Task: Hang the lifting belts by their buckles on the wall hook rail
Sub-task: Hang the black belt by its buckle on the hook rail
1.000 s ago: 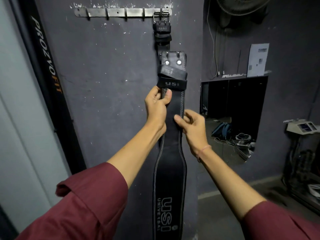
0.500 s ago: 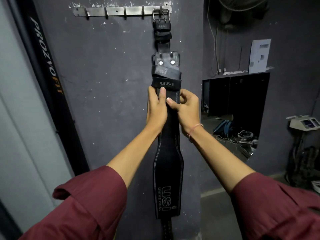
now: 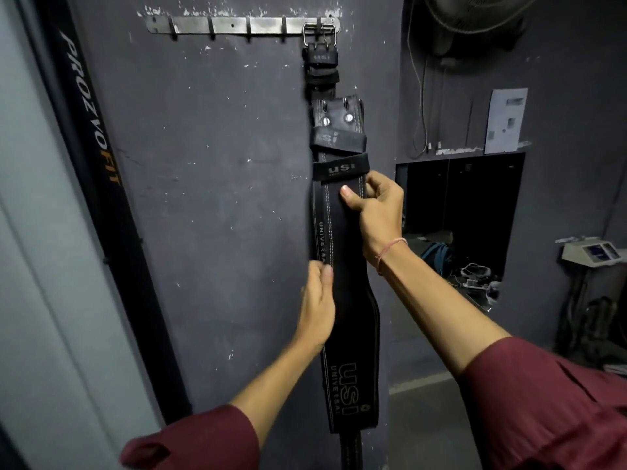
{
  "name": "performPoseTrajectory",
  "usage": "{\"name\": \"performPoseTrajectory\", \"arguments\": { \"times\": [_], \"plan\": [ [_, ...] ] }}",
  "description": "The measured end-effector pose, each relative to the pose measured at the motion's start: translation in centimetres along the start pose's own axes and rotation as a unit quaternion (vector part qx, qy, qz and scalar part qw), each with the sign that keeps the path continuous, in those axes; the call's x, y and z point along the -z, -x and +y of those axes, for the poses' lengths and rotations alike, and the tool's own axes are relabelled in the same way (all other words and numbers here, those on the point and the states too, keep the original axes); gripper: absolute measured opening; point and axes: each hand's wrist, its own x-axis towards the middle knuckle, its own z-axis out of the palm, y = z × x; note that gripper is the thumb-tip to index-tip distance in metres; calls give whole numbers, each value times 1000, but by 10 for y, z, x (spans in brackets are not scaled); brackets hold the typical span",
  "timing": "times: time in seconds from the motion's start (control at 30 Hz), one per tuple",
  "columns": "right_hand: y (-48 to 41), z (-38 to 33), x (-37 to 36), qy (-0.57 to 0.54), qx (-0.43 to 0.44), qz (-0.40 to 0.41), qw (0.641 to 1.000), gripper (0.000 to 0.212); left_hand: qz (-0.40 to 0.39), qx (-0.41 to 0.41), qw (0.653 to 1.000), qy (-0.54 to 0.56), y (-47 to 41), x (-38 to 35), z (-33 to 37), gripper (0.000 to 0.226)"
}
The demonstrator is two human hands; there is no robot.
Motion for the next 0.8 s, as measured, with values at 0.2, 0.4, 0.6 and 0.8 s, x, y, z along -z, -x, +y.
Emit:
{"name": "performPoseTrajectory", "arguments": {
  "times": [0.2, 0.4, 0.6, 0.8],
  "plan": [
    [15, 22, 11, 14, -22, -3, 1000, 11, 87, 98, 977, 169, -90, 4, 66, 59],
    [26, 27, 12, 2, -30, -33, 999, 17, 47, 128, 970, 204, -120, 19, 105, 64],
    [34, 39, 16, 19, -53, -48, 997, 19, 16, 101, 972, 211, -134, 32, 108, 20],
    [45, 43, 16, 10, -90, -112, 990, 27, 121, 36, 973, 193, -129, 22, 87, 24]
  ]
}}
